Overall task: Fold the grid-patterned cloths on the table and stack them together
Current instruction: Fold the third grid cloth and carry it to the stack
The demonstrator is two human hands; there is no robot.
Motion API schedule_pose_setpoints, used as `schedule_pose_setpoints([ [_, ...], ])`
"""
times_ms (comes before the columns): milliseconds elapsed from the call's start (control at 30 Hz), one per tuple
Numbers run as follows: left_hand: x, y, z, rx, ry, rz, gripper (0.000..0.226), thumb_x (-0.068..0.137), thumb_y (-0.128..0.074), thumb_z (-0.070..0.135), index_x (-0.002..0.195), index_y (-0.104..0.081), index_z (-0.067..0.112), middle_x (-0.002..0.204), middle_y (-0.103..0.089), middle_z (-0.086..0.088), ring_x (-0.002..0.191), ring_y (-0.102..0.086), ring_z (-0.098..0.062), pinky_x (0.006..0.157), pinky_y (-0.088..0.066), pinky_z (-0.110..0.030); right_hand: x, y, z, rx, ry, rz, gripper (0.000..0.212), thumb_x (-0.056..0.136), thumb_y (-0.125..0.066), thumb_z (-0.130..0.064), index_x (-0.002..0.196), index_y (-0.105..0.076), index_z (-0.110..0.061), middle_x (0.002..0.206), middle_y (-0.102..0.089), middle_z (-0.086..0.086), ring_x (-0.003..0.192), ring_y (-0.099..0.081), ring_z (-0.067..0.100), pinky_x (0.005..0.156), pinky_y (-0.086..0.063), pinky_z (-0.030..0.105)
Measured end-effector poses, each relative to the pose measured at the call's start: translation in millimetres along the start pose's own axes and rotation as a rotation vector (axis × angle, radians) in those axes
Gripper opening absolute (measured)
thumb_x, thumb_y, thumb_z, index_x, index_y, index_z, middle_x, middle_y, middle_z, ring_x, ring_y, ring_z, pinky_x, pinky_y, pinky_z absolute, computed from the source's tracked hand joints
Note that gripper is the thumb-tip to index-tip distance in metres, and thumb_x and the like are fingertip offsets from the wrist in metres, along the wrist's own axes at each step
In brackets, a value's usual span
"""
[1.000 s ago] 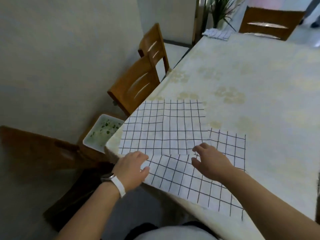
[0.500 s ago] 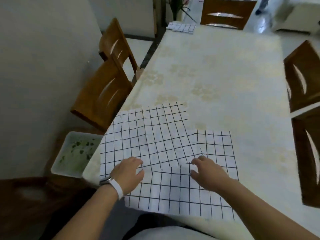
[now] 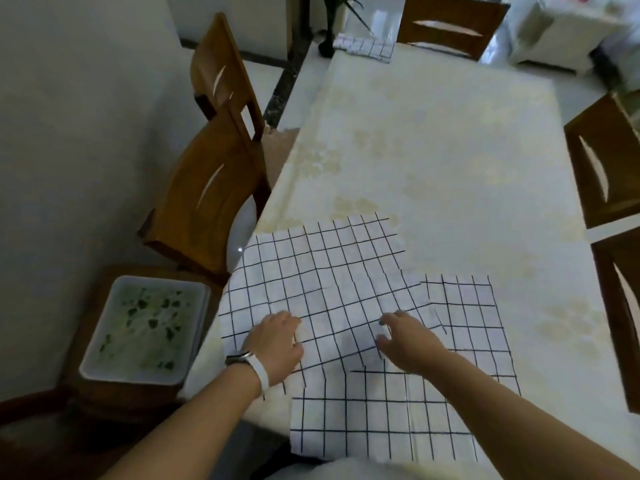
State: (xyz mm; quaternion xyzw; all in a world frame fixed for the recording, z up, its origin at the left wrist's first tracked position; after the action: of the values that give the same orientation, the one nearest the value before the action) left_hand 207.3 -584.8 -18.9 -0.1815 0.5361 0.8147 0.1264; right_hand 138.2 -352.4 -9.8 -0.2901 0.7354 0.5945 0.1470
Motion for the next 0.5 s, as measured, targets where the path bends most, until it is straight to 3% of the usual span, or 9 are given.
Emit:
schedule_pose_setpoints([
  [233,34,-13,6,0.080,-0.046,-0.056,0.063,0.094,-0.042,0.046,0.150,-0.020,0.024,0.160,-0.008,0.000,0.146,-0.010,-0.020,0.117,-0.017,-0.039,52,22,26,0.060,-0.174,0.073,0.046,0.091,-0.051,-0.033,0.133,-0.045,-0.014,0.134,-0.045,0.010,0.114,-0.052,0.029,0.091,-0.049,0.044],
  [367,58,-11,34,0.075,-0.069,-0.051,0.064,0.094,-0.042,0.045,0.150,-0.020,0.024,0.161,-0.005,0.000,0.146,-0.007,-0.021,0.118,-0.014,-0.040,75,43,44,0.101,-0.236,0.134,0.045,0.092,-0.049,-0.027,0.134,-0.043,-0.010,0.133,-0.044,0.013,0.117,-0.049,0.032,0.090,-0.046,0.044],
  [500,93,-3,66,0.135,-0.134,-0.076,0.060,0.095,-0.040,0.044,0.149,-0.024,0.022,0.160,-0.012,-0.002,0.145,-0.012,-0.022,0.116,-0.018,-0.040,91,48,60,0.128,-0.239,0.157,0.035,0.091,-0.048,-0.024,0.121,-0.048,-0.005,0.122,-0.047,0.014,0.110,-0.050,0.034,0.081,-0.043,0.039],
])
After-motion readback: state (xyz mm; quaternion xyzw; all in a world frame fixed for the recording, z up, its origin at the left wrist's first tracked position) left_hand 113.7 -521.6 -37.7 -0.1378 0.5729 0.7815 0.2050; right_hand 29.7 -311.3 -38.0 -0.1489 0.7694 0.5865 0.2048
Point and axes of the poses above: each hand's wrist, its own x-axis towards the middle knuckle, its own y-axis out of the back of the hand, z = x × y, the point moved 7 cm from there along x, towards the middle knuckle
